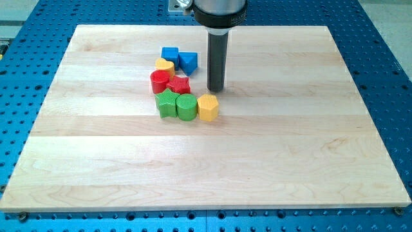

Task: Separate the yellow heart and red circle

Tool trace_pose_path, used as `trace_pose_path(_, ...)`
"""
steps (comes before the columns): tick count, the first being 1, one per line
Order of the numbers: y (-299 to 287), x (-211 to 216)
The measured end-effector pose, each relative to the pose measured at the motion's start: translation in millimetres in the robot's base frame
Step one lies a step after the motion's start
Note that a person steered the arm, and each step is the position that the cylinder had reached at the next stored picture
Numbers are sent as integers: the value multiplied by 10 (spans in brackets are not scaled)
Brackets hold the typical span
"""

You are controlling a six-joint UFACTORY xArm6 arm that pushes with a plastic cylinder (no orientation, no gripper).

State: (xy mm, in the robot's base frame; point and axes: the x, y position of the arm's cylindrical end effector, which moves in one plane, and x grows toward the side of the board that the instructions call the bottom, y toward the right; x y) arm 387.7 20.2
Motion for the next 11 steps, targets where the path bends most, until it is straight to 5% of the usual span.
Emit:
trace_pose_path(3,-79,0)
trace_pose_path(5,-842,14)
trace_pose_path(8,-1135,7)
trace_pose_path(11,-1420,-631)
